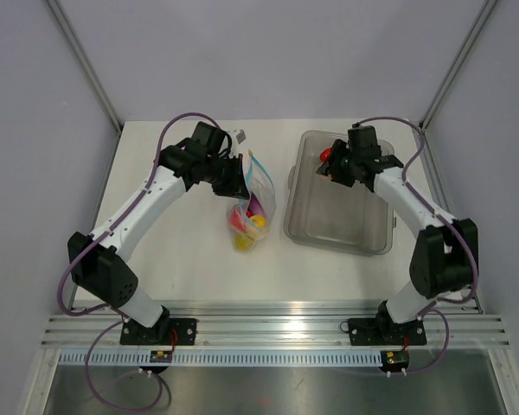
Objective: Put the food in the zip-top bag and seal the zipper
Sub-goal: Place the fake fruit in the zipper food storage bag, then pick up the fake fruit from the bin.
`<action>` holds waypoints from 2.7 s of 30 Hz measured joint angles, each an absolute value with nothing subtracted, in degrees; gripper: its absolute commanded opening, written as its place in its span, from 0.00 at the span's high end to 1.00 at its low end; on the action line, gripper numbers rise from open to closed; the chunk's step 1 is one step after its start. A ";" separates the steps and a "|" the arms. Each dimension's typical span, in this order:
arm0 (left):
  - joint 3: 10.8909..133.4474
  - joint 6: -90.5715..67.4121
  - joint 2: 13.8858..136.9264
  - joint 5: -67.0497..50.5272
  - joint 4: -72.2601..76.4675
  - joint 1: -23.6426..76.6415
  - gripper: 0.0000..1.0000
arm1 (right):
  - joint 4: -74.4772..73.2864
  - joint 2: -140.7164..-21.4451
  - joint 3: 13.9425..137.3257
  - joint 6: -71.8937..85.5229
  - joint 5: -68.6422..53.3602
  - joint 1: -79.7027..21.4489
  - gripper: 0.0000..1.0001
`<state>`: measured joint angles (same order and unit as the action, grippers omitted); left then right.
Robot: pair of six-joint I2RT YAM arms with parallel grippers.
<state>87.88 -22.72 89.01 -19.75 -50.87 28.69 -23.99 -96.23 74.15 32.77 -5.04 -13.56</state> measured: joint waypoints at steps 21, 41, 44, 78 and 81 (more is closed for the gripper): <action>88.82 -22.68 89.49 -19.68 -51.18 28.69 1.00 | -33.08 -82.32 84.99 31.35 2.07 -45.04 0.59; 93.54 -19.40 89.49 -19.11 -54.68 28.53 1.00 | -37.08 -89.21 88.68 30.59 10.46 -45.93 0.25; 95.22 -19.27 90.00 -18.44 -55.55 28.53 1.00 | -36.60 -85.17 86.39 30.57 12.38 -41.85 0.24; 113.36 -16.49 104.64 -1.67 -61.98 28.58 1.00 | -23.75 -119.04 97.32 3.03 16.58 -11.77 0.09; 113.36 -16.49 104.64 -1.69 -61.95 28.58 1.00 | -23.73 -119.87 97.34 3.20 16.97 -11.18 0.09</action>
